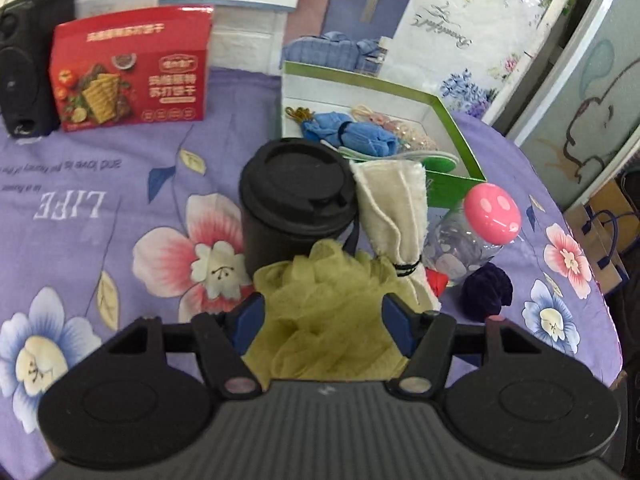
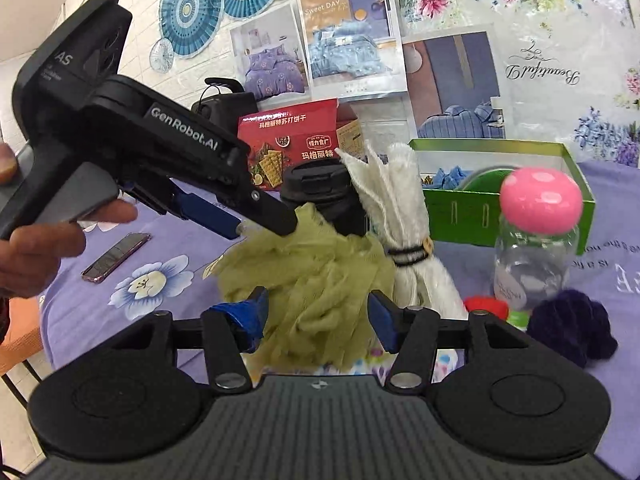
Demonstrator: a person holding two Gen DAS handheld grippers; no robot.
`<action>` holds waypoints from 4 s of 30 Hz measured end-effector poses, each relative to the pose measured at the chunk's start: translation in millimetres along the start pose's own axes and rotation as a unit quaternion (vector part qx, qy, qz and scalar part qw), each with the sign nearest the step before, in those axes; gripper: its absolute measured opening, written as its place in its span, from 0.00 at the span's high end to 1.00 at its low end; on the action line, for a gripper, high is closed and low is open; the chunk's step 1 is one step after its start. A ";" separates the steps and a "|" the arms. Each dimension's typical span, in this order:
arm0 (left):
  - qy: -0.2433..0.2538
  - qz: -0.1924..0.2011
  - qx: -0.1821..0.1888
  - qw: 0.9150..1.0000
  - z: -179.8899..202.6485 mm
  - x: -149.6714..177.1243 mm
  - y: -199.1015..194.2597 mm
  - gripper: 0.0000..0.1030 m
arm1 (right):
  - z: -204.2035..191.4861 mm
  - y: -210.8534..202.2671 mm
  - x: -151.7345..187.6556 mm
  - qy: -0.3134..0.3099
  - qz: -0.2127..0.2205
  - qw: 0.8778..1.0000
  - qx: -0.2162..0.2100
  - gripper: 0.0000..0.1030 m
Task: Organize soft objects
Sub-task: 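Grasp the white towel with the right tool while the left tool grasps it too, then carry the white towel into the box and open both tools, then move both tools toward the green bath puff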
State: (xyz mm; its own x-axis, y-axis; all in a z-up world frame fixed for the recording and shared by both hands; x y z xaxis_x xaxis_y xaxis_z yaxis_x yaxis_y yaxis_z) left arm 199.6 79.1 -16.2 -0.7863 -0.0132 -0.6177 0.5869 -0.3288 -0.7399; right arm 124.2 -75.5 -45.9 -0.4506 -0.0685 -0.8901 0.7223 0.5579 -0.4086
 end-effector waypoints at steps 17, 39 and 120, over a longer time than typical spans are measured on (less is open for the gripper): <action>0.027 0.045 -0.011 0.999 1.0 -36.4 -25.1 0.37 | 34.9 -20.3 -16.6 0.042 0.052 0.997 0.035 0.56; -0.130 -0.108 -0.004 0.986 57.4 -54.8 95.5 0.36 | 69.5 41.3 3.3 0.099 0.003 0.992 0.075 0.53; -0.078 -0.042 0.015 0.996 -27.3 11.9 5.9 0.32 | -32.6 -1.8 13.0 -0.117 -0.047 0.992 -0.002 0.68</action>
State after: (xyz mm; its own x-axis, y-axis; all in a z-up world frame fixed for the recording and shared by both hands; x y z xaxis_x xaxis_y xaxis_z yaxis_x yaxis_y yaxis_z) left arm 199.0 102.8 -35.2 -0.8538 -0.1315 -0.5038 0.5144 -0.3624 -0.7772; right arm 100.0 -50.4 -50.3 -0.3813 -0.3095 -0.8711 0.6812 0.5429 -0.4911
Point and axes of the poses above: each gripper's, at about its wrist camera, not at the fingertips, and y roughly the way its jaws point, z to its right, x to its underside, the point moved 6 cm from there along y, roughly the way its jaws point, and after that the axes turned 2 degrees about y, right-handed, at the moved point
